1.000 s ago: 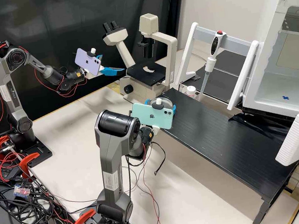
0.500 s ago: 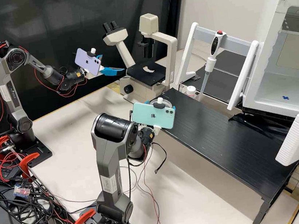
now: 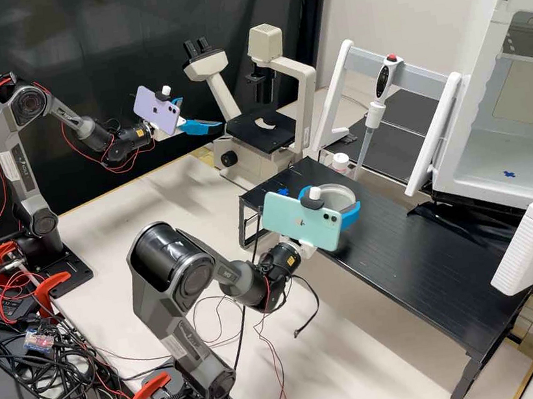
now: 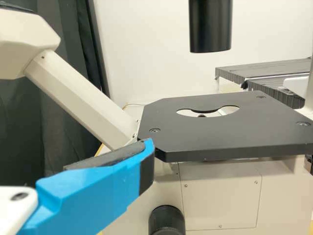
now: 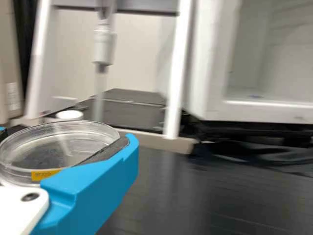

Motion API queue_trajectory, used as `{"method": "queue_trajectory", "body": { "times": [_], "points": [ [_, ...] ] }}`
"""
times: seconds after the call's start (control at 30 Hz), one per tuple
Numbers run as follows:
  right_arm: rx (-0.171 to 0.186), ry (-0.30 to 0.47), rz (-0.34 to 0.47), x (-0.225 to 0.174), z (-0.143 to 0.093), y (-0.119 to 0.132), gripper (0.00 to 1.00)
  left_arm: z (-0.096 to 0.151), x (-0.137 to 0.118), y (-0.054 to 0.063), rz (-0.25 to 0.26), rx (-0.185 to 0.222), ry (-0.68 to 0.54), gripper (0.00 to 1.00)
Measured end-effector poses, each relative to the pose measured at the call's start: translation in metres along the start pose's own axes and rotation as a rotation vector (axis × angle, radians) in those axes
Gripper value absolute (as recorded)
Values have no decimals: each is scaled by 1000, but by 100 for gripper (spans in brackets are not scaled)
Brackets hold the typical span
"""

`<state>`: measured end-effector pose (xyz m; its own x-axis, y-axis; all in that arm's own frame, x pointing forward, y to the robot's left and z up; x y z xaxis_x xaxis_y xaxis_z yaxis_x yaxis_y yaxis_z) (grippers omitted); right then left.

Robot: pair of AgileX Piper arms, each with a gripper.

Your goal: Move the petri dish to the incubator

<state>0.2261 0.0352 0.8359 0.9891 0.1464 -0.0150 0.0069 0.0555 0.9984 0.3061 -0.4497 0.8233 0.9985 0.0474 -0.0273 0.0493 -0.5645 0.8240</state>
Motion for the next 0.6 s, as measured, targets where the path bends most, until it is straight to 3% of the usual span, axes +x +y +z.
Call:
{"method": "queue_trajectory", "body": {
  "times": [0.37,0.6],
  "points": [
    [11,-120,221,47,52,79,0,0,0,0,0,0,0,100],
    [48,-177,254,76,71,110,0,0,0,0,0,0,0,100]
  ]
}}
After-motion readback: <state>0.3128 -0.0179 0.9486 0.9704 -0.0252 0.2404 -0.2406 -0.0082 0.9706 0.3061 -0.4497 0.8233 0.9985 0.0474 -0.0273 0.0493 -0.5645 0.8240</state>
